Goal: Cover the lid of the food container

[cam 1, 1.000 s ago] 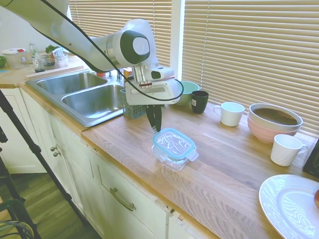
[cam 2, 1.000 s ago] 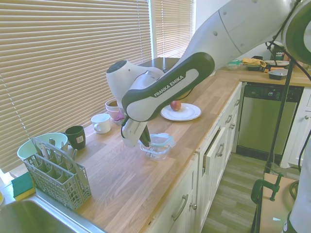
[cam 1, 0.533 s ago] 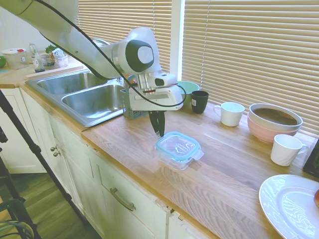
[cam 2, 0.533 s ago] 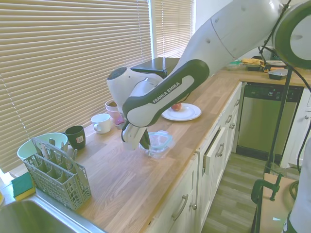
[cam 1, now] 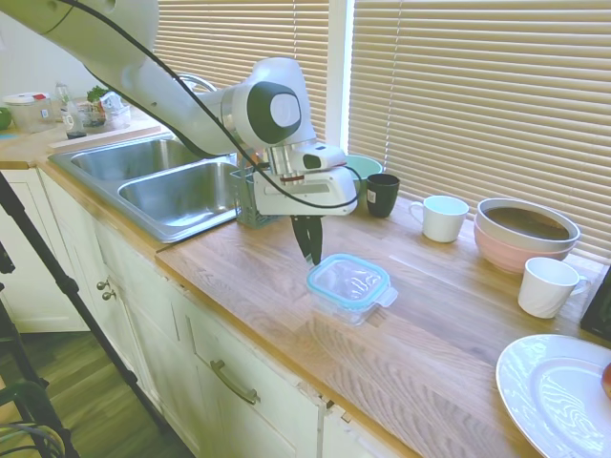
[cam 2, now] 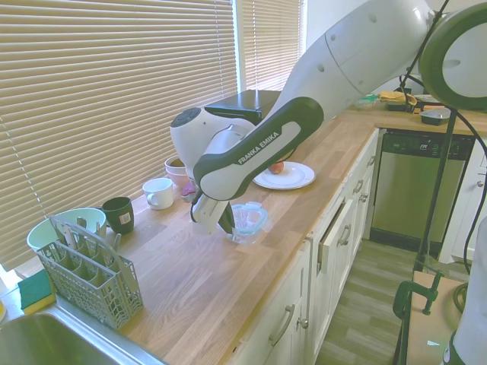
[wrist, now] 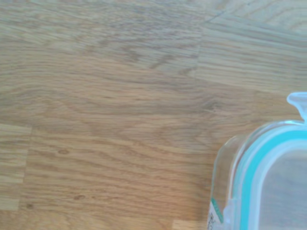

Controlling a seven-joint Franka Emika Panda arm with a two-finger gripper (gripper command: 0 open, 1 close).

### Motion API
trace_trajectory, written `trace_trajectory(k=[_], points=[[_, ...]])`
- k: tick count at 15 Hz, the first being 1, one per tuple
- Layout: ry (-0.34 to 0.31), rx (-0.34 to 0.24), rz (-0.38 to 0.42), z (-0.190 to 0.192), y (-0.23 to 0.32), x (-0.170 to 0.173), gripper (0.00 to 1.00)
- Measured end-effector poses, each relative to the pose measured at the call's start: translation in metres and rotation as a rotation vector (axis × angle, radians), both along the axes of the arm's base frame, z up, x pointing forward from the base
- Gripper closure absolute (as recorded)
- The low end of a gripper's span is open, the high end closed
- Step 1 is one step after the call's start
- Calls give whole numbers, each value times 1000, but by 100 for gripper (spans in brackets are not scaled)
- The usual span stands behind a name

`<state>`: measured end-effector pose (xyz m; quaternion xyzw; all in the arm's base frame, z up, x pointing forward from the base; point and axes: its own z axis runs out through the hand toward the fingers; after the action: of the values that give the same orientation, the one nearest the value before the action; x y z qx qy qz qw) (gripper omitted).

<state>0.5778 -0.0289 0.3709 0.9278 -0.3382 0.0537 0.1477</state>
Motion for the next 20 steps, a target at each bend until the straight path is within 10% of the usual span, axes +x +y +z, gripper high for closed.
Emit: trace_trajectory(k=[11,20], points=[[-66,60,-28,36,1,-7,0],[-128,230,-162,67,-40,-133,0]])
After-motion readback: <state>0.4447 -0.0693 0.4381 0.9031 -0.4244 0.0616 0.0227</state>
